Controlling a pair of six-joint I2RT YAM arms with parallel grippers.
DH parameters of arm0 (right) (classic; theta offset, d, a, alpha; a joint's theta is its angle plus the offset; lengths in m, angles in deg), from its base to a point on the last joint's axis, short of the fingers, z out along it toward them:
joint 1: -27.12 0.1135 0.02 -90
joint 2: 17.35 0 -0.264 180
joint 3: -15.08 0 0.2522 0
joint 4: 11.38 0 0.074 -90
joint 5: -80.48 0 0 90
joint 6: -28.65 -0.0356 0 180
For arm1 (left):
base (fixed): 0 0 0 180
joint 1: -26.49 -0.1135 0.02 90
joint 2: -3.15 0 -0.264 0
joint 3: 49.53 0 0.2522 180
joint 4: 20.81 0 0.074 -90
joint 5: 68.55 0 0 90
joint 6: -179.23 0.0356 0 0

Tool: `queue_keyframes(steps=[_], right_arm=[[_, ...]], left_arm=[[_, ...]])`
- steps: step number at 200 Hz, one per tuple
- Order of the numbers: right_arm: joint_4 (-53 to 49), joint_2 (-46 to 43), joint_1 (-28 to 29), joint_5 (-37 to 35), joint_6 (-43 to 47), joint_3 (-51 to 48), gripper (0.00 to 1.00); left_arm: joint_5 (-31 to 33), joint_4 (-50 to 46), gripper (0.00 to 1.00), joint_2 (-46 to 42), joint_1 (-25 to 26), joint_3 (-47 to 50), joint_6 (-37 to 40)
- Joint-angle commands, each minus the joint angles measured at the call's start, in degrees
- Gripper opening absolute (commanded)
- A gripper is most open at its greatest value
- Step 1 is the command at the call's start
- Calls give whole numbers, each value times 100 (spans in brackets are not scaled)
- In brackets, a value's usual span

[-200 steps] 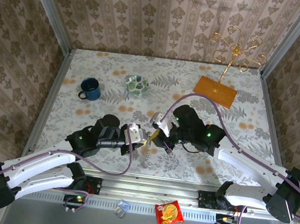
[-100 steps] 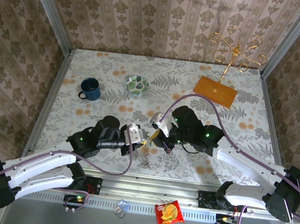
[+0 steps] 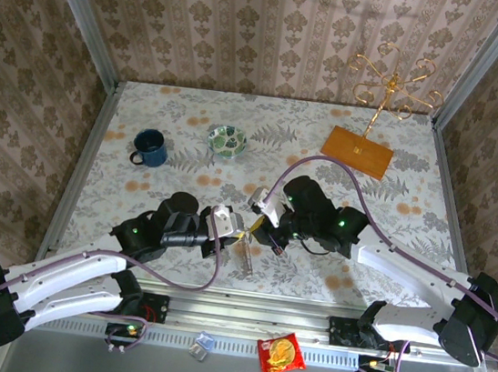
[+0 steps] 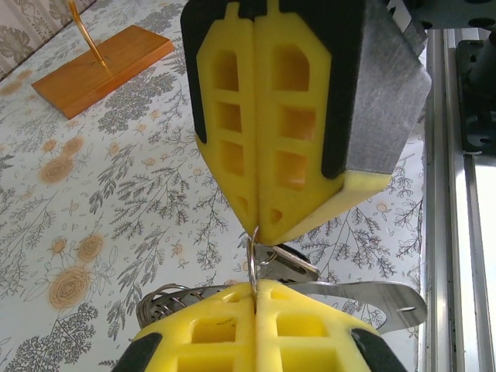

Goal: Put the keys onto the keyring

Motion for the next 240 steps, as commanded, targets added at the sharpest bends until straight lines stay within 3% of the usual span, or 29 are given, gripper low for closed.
queue_keyframes(steps=[1, 40, 75, 132, 198, 209, 227, 240], right_arm=[[-2, 38, 3, -194, -163, 11, 0], [-49, 30, -60, -245, -297, -26, 0], [-109, -2, -71, -288, -290, -48, 12], [-60, 123, -76, -162, -273, 1, 5], [6, 187, -89, -20, -328, 13, 6], [12, 171, -96, -29, -328, 5, 10], [0, 123, -122, -77, -311, -26, 27], [23, 63, -154, -93, -244, -70, 34]], left_arm=[[-60, 285, 0, -94, 44, 64, -129], [9, 353, 0, -152, 44, 125, -132], [28, 439, 0, -181, 45, 156, -114], [1, 587, 0, -187, 47, 173, -99], [114, 859, 0, -201, 62, 303, -112], [124, 864, 0, -201, 62, 321, -112], [139, 914, 0, -205, 71, 366, -114], [146, 963, 0, -209, 71, 390, -127]])
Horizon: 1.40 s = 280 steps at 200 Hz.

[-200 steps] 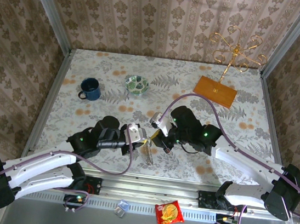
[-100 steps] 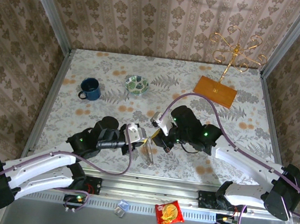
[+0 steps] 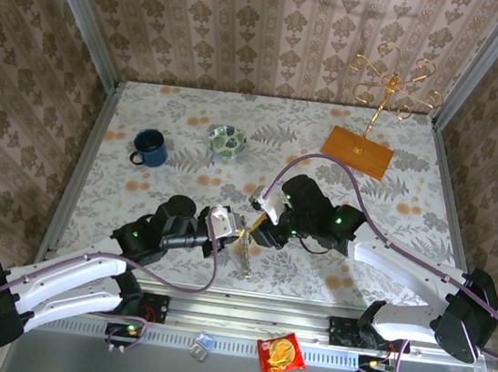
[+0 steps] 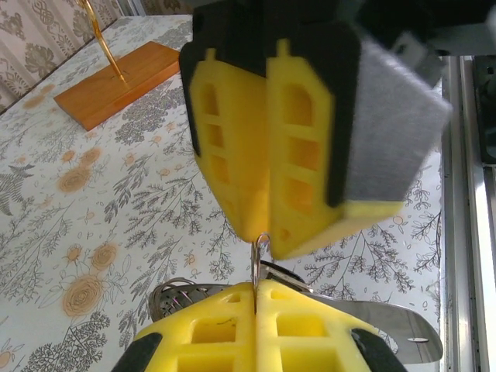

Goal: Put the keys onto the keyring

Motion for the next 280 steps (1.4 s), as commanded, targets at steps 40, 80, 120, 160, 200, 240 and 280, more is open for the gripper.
queue_keyframes(steps=[40, 80, 120, 160, 200, 240, 280], right_arm=[[631, -571, -365, -100, 521, -572, 39], [1790, -1152, -530, 707, 1425, -1390, 40], [2332, -935, -471, 1170, 1438, -1537, 40], [2983, -441, -436, 1602, 1281, -1546, 39], [3093, -133, -377, 1669, 1493, -1507, 30], [3106, -44, -367, 1731, 1567, -1431, 0], [2182, -167, -327, 1581, 2122, -1083, 0]], left_arm=[[-25, 590, 0, -190, 65, 225, -112], [-60, 874, 0, -343, 69, 433, -143], [-130, 1056, 0, -414, 63, 553, -208], [-172, 1139, 0, -407, 69, 582, -208], [-159, 1214, 0, -434, 77, 641, -219], [-148, 1241, 0, -416, 78, 653, -222], [52, 805, 16, -433, 74, 504, -93]])
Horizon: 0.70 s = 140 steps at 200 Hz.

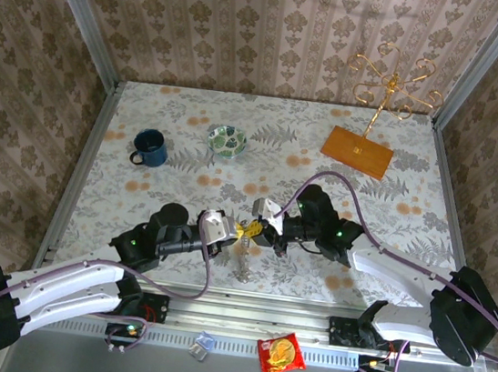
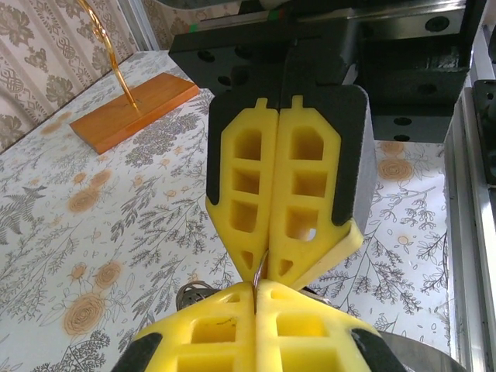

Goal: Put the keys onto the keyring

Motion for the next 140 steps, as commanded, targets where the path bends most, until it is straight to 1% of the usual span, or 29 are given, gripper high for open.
queue_keyframes(steps=[1, 38, 86, 96, 107, 119, 136, 140], right_arm=[[-575, -96, 75, 9, 493, 411, 0], [-1775, -29, 221, -235, 1218, 950, 0], [-2832, 183, 500, -656, 1998, 1635, 0], [-2945, 227, 543, -664, 2068, 1746, 0], [-2972, 248, 583, -628, 2085, 1814, 0], [-2938, 240, 607, -556, 2076, 1816, 0], [-2677, 144, 595, -546, 1898, 1649, 0], [-2576, 106, 592, -579, 1824, 1573, 5]], left_arm=[[37, -119, 16, -99, 54, -148, 24], [-53, -696, 19, 34, 46, -452, 341], [-216, -1139, 15, 273, 41, -806, 692], [-224, -1149, 14, 305, 46, -842, 734], [-226, -1109, 10, 314, 38, -853, 781], [-188, -1030, 0, 311, 39, -849, 814], [-201, -831, 0, 267, 39, -759, 768], [-214, -753, 0, 250, 38, -724, 746]])
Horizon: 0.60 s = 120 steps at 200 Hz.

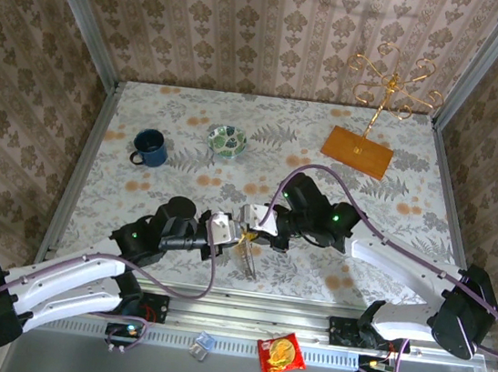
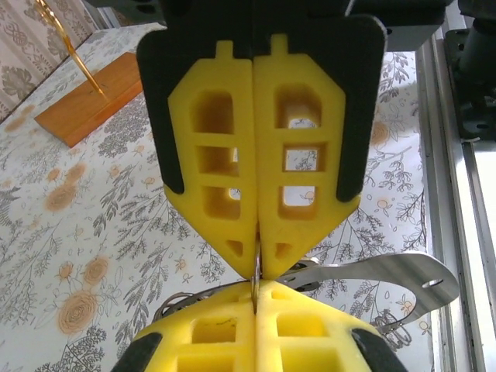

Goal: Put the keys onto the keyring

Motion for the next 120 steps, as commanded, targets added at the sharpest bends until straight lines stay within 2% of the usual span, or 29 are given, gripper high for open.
queue_keyframes(steps=[1, 17, 36, 81, 120], right_arm=[[222, -139, 140, 297, -62, -42, 6], [641, -360, 30, 255, -344, -385, 26], [931, -623, -103, 253, -690, -752, 34], [1193, -951, -163, 11, -1173, -1211, 35], [1246, -995, -160, -159, -1319, -1303, 28]], left_arm=[[19, 365, 0, -26, 27, -60, 80], [-76, 655, 0, -99, 28, 114, -72], [-183, 996, 0, -154, 28, 331, -243], [-215, 1409, 0, -219, 32, 594, -351], [-259, 1565, 0, -225, 35, 665, -395]])
